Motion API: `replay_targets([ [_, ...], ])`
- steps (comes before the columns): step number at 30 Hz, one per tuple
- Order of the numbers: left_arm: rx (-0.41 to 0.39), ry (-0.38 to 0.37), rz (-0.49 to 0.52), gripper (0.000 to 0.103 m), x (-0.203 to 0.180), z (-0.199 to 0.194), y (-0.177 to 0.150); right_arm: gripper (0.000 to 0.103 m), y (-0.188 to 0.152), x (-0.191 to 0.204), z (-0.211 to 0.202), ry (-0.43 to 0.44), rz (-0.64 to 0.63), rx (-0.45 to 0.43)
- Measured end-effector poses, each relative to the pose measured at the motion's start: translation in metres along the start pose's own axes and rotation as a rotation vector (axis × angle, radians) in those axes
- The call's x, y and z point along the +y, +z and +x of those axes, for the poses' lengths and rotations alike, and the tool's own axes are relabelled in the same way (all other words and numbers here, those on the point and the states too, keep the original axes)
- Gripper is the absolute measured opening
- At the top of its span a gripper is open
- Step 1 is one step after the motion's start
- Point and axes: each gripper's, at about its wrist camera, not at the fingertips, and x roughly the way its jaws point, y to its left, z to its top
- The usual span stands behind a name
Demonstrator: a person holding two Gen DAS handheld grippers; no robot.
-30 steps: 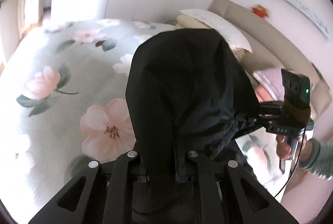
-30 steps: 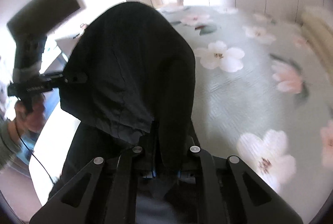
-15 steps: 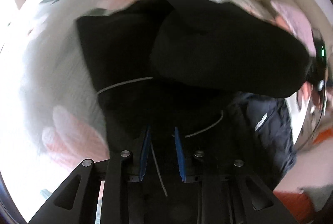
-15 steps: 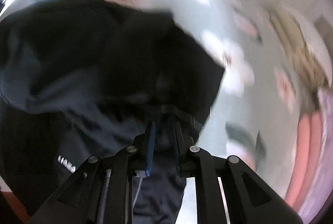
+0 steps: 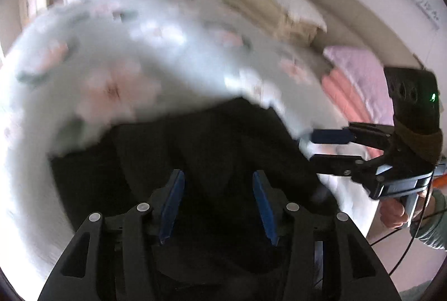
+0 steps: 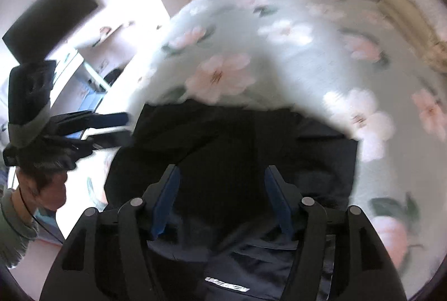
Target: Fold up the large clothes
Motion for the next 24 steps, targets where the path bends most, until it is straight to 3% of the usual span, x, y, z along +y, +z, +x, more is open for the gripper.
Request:
replay_targets([
  [4, 0.127, 0.046, -0.021, 0.05, 0.004, 0.054, -0.07, 0.062, -0.045, -0.005, 0.077, -0.037, 0.01, 0.163],
  [6, 0.145, 0.062, -0.032, 0.05, 0.006, 0.072, -0.098, 0.059, -0.083, -0.01, 0.113, -0.061, 0.01, 0.274],
  [7, 0.098, 0.091, -0.007, 0.05, 0.001, 0.075, -0.109, 0.059, -0.101, -0.012, 0.124, -0.059, 0.009, 0.28],
  [9, 0.085, 0.122, 0.002, 0.051, -0.004, 0.077, -0.11, 0.059, -0.116, -0.009, 0.123, -0.073, -0.012, 0.217],
  [12, 0.1, 0.088, -0.051, 0.05, 0.001, 0.071, -0.101, 0.059, -0.109, -0.004, 0.124, -0.097, -0.003, 0.231],
  [16, 0.089, 0.102, -0.03, 0.049, -0.01, 0.042, -0.1, 0.058, -0.094, -0.001, 0.105, -0.072, 0.027, 0.257],
  [21, 0.001, 0.071, -0.053, 0.05, -0.019, 0.0, -0.08, 0.058, -0.065, 0.006, 0.053, -0.043, 0.061, 0.158],
  [24, -0.001, 0.048, -0.088, 0.05, -0.016, 0.01, -0.073, 0.058, -0.039, 0.01, 0.047, -0.038, 0.078, 0.097],
])
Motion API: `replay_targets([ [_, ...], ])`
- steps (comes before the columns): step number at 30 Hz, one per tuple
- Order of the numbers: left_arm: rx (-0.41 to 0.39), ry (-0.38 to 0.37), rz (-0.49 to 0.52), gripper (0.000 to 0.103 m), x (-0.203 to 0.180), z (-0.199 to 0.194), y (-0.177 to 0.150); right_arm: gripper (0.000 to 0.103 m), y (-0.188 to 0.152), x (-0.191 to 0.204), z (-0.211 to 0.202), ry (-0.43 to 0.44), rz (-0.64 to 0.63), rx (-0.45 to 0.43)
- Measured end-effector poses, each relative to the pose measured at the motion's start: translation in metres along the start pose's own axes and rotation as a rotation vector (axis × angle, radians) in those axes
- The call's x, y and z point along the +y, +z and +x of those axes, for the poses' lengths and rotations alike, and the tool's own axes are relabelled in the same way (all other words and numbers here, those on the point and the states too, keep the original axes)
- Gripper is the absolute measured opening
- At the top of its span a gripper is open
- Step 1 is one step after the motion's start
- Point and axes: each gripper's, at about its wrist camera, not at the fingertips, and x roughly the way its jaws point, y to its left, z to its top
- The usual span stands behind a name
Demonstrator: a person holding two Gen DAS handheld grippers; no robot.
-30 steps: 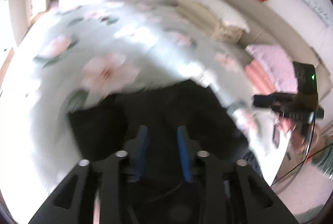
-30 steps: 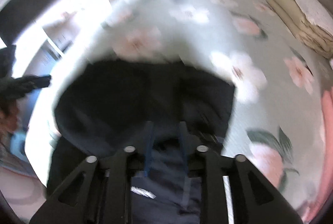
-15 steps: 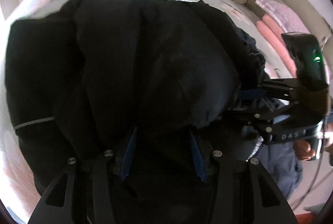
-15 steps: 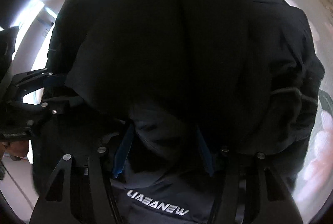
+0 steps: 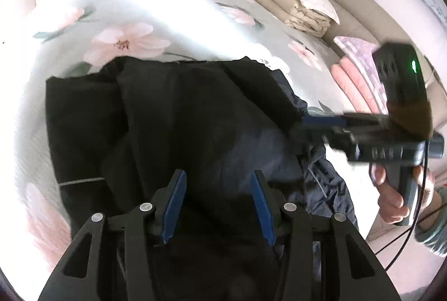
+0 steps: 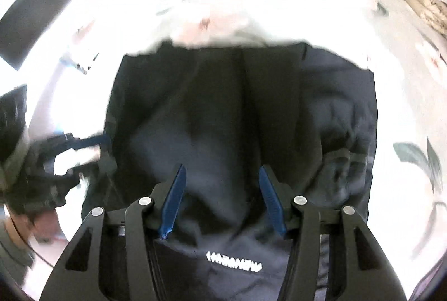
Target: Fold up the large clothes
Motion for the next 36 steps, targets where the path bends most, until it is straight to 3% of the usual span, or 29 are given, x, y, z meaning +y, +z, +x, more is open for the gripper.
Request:
replay_targets([
  [2, 0.047, 0.014, -0.007, 0.05, 0.001, 0.019, -0.008, 0.058, 0.018, 0.004, 0.01, 0.001, 0.004, -0.016],
  [5, 0.109, 0.047, -0.025, 0.049, 0.009, 0.045, -0.027, 0.058, 0.036, -0.001, 0.063, -0.02, 0.023, 0.051],
  [7, 0.118, 0.053, -0.051, 0.05, 0.014, 0.058, -0.036, 0.059, 0.031, -0.008, 0.105, -0.049, 0.037, 0.124],
  [9, 0.098, 0.04, -0.084, 0.05, 0.019, 0.061, -0.038, 0.06, 0.023, -0.01, 0.127, -0.073, 0.012, 0.118],
  [13, 0.104, 0.04, -0.087, 0.049, 0.015, 0.05, -0.033, 0.059, 0.026, -0.008, 0.115, -0.064, 0.035, 0.11],
  [16, 0.08, 0.025, -0.052, 0.05, 0.002, 0.023, -0.038, 0.06, 0.022, -0.002, 0.077, -0.002, 0.051, 0.069],
  [19, 0.074, 0.01, -0.057, 0.05, -0.003, 0.009, -0.047, 0.06, -0.005, 0.012, 0.036, 0.031, 0.032, 0.022],
  [21, 0.113, 0.03, -0.075, 0.05, 0.003, 0.02, -0.058, 0.059, -0.029, 0.02, 0.036, -0.006, 0.017, 0.049],
  [23, 0.161, 0.031, -0.103, 0.052, 0.01, 0.043, -0.067, 0.044, -0.049, 0.023, 0.057, -0.077, -0.009, 0.119],
  [24, 0.169, 0.022, -0.118, 0.052, 0.013, 0.051, -0.07, 0.044, -0.062, 0.018, 0.077, -0.089, -0.003, 0.173],
  [26, 0.17, 0.028, -0.122, 0.052, 0.016, 0.066, -0.075, 0.043, -0.079, 0.003, 0.103, -0.05, 0.065, 0.206],
  [28, 0.148, 0.035, -0.129, 0.053, 0.014, 0.063, -0.075, 0.042, -0.08, -0.014, 0.111, 0.008, 0.139, 0.177],
  [32, 0.115, 0.045, -0.162, 0.053, 0.012, 0.047, -0.084, 0.043, -0.08, -0.013, 0.102, 0.015, 0.122, 0.166],
  [36, 0.091, 0.097, -0.18, 0.052, 0.005, 0.009, -0.103, 0.045, -0.086, -0.023, 0.074, 0.101, 0.169, 0.139],
])
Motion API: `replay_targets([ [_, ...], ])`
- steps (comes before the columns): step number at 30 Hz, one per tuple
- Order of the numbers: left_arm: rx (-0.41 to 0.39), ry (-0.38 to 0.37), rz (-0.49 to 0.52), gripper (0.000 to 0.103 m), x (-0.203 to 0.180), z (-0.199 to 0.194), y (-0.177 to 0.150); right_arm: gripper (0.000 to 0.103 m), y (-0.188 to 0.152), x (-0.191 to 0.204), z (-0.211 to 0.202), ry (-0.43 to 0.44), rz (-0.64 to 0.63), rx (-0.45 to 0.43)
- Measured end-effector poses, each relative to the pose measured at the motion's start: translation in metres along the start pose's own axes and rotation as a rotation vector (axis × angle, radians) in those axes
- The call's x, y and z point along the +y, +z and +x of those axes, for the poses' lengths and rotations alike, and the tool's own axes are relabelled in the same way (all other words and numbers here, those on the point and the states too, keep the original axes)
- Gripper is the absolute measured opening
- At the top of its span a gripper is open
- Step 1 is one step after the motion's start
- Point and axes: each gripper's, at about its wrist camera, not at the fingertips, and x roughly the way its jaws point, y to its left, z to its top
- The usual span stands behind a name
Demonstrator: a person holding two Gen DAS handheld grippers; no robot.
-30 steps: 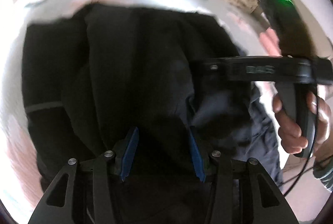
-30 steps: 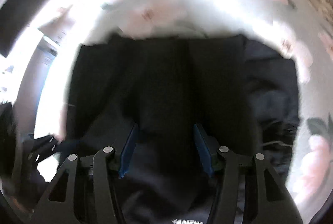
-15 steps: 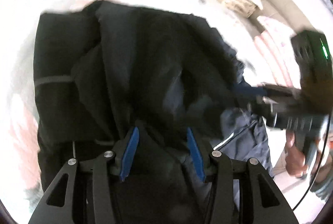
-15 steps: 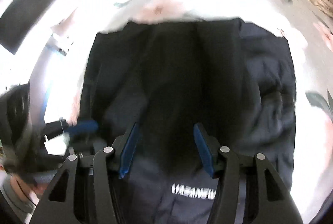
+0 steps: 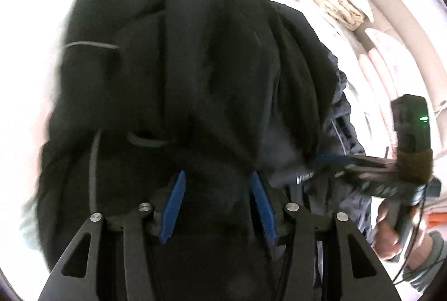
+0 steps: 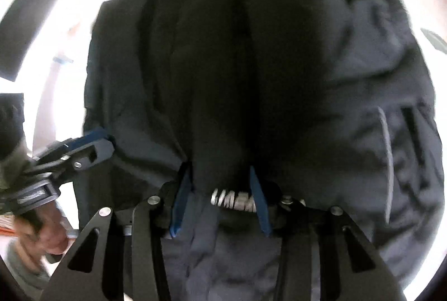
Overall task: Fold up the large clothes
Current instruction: 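Lift the jacket off the bed with both grippers, letting it hang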
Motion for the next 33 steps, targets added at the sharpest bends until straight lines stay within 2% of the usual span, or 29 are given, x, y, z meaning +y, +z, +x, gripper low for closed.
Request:
replay_targets([
  [1, -0.008, 0.012, -0.007, 0.052, 0.0, -0.008, -0.008, 0.048, -0.011, -0.003, -0.014, 0.002, 0.003, -0.019],
  [6, -0.012, 0.087, -0.117, 0.052, 0.022, -0.051, -0.06, 0.049, -0.066, -0.044, -0.069, -0.055, 0.028, -0.046],
  [11, 0.016, 0.148, -0.29, 0.052, 0.059, -0.075, -0.113, 0.049, -0.13, -0.091, -0.09, -0.127, 0.12, 0.01],
  [18, -0.001, 0.173, -0.491, 0.052, 0.102, -0.103, -0.179, 0.049, -0.197, -0.162, -0.118, -0.116, 0.226, 0.071],
  [23, 0.0, 0.142, -0.608, 0.054, 0.128, -0.109, -0.216, 0.049, -0.222, -0.173, -0.107, -0.067, 0.259, 0.12],
  [31, 0.057, 0.163, -0.674, 0.057, 0.15, -0.096, -0.257, 0.051, -0.249, -0.171, -0.096, -0.031, 0.244, 0.178],
  [33, 0.064, 0.127, -0.695, 0.06, 0.152, -0.089, -0.264, 0.053, -0.253, -0.173, -0.098, -0.016, 0.246, 0.184],
])
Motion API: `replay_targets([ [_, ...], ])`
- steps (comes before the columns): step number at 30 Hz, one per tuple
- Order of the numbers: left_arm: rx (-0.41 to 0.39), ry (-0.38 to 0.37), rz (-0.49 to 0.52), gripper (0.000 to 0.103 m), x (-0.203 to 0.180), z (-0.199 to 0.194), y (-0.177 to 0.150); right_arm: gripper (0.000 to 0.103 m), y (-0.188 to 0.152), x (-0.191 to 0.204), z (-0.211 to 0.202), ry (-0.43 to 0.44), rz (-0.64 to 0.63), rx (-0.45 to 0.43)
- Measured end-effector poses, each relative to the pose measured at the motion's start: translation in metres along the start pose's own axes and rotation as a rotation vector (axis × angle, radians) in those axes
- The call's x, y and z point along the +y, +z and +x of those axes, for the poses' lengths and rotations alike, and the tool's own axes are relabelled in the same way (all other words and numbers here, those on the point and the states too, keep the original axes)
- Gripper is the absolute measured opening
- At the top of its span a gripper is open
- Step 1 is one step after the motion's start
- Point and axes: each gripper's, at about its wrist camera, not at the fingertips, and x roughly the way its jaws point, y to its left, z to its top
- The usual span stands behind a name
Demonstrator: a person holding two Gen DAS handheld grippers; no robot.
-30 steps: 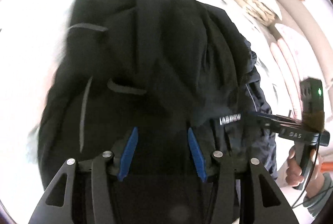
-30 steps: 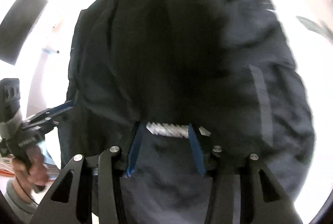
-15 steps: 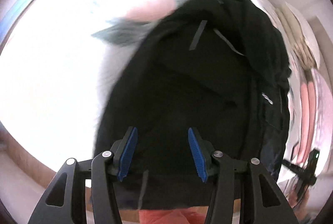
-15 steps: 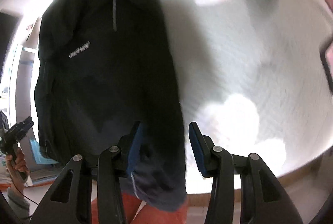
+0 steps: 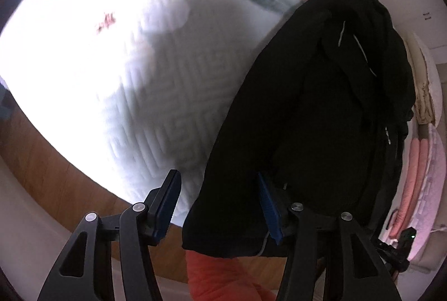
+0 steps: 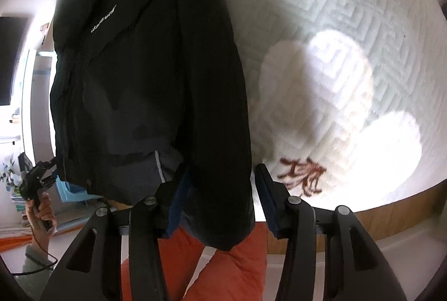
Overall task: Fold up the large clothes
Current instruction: 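Lift the jacket off the bed with both grippers, letting it hang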
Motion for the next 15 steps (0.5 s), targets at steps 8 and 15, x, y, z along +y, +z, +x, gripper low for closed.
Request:
replay_targets([
  [8, 0.026, -0.047, 0.016, 0.067, -0.008, 0.012, -0.013, 0.057, -0.009, 0.013, 0.013, 0.064, 0.011, 0.035],
  [15, 0.056, -0.022, 0.053, 0.066, -0.038, 0.021, -0.017, 0.052, -0.018, 0.02, 0.02, 0.103, -0.01, 0.07],
])
